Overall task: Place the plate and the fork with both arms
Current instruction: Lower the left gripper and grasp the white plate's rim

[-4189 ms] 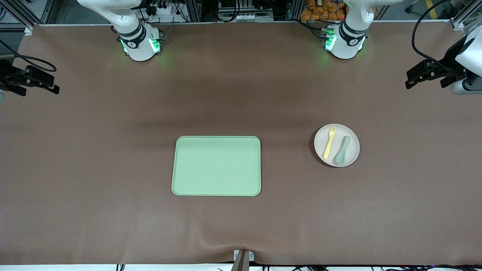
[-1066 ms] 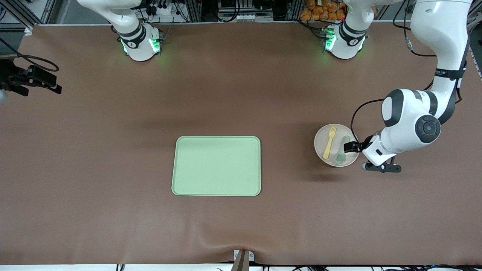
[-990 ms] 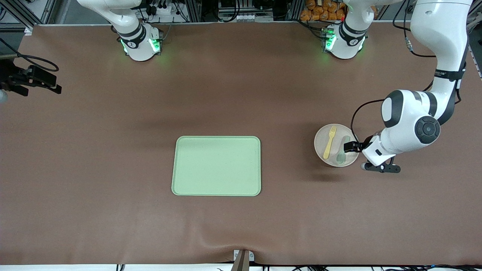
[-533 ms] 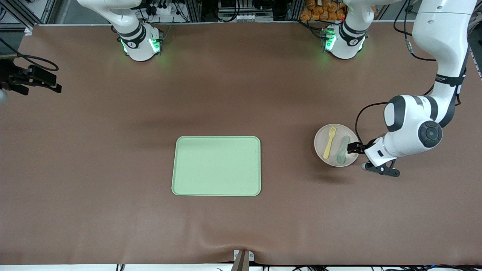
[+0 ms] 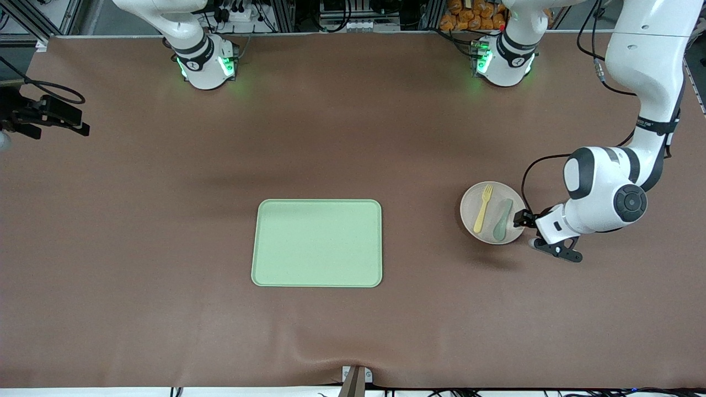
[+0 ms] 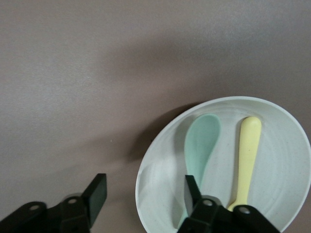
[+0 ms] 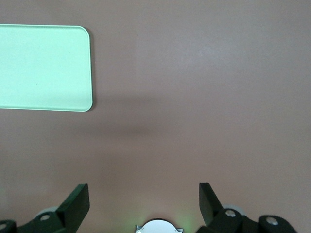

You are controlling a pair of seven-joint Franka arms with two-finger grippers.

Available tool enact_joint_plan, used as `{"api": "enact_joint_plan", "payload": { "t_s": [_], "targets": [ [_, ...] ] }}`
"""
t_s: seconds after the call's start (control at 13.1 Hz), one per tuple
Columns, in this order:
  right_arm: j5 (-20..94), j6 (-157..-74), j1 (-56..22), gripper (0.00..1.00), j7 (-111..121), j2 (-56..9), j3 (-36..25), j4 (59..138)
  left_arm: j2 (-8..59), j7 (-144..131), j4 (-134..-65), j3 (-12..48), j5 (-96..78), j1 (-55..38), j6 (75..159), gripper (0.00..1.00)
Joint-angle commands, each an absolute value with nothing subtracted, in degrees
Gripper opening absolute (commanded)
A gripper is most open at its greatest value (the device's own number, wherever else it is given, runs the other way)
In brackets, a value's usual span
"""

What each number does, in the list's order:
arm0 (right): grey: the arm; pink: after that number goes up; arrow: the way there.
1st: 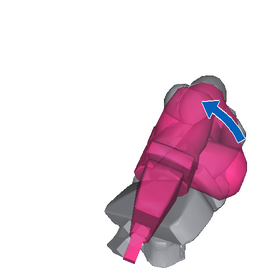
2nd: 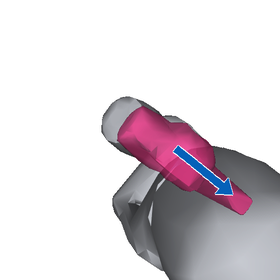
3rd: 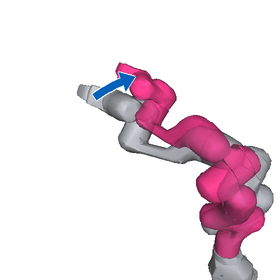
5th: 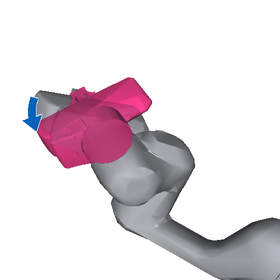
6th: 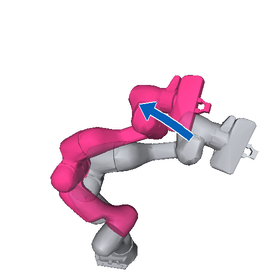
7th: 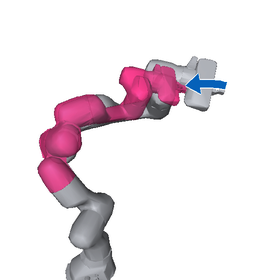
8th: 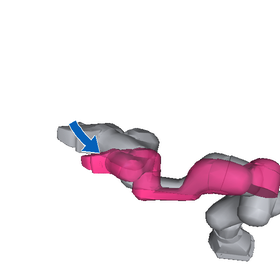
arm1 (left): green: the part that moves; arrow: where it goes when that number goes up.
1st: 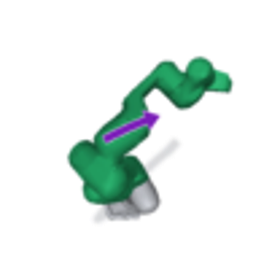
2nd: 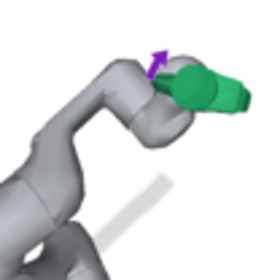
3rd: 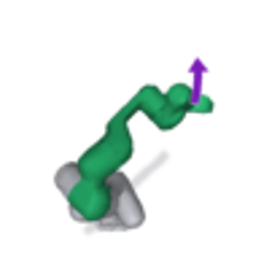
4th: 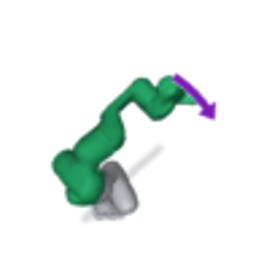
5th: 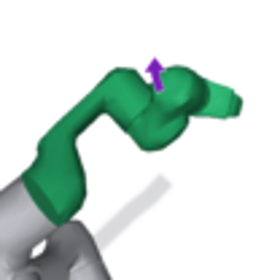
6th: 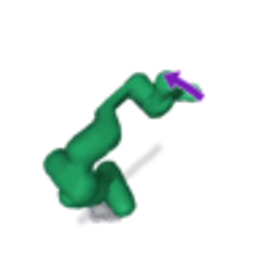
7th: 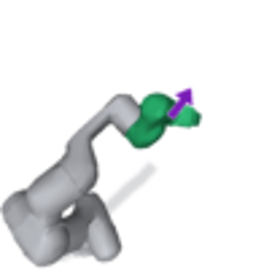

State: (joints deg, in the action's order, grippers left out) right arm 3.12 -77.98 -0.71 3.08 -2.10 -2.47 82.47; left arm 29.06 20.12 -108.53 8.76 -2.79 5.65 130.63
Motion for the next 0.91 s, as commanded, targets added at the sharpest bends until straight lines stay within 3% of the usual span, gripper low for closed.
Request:
{"api": "enact_joint_plan", "payload": {
  "t_s": [0.0,0.15,0.46,0.84],
  "targets": [
    [2.9,-77.87,-0.88,1.0,3.08,-1.93,-2.37,82.35,29.97,23.02,-108.46,9.05,-3.08,5.98,131.31,0.65],
    [2.9,-77.96,-0.88,1.0,3.08,-1.85,-2.37,82.27,30.85,25.3,-108.28,9.05,-3.08,5.89,131.31,0.59],
    [2.9,-77.96,-0.62,1.0,3.08,-1.93,-2.37,82.27,32.25,27.33,-107.75,9.05,-3.08,5.98,131.75,0.59],
    [2.9,-77.87,-0.53,1.0,3.08,-1.93,-2.37,82.53,33.4,29.44,-107.4,8.88,-3.16,6.06,131.75,0.46]
  ]
}}
